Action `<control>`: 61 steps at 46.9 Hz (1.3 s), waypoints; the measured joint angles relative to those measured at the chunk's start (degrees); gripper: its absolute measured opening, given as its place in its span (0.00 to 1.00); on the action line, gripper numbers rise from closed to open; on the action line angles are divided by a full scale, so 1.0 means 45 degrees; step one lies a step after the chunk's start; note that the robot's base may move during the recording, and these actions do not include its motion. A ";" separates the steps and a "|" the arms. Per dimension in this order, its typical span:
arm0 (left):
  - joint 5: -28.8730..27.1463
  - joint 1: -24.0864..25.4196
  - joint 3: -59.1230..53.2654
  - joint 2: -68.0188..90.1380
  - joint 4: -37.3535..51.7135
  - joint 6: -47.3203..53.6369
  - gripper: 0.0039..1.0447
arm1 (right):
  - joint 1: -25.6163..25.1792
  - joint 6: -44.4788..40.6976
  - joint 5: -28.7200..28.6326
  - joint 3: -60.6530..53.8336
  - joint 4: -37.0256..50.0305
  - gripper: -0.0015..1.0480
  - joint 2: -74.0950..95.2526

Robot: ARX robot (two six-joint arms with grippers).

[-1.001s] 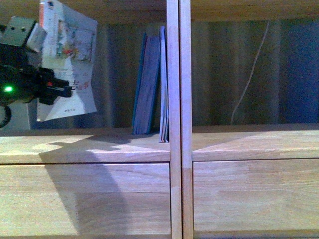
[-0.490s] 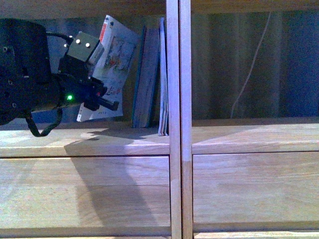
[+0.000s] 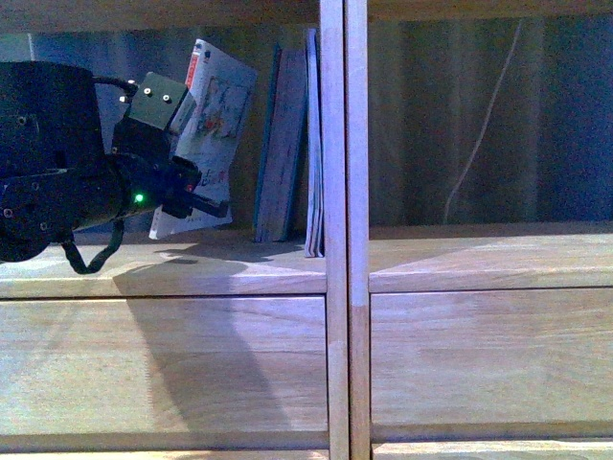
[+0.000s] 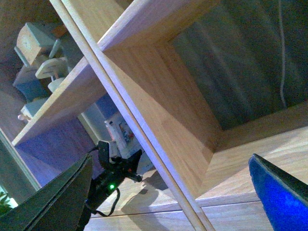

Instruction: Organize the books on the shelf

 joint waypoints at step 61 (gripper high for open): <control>-0.2419 -0.1525 -0.0622 -0.0665 0.0641 -0.0777 0.93 | 0.0000 0.0000 0.0000 0.0000 0.0000 0.93 0.0000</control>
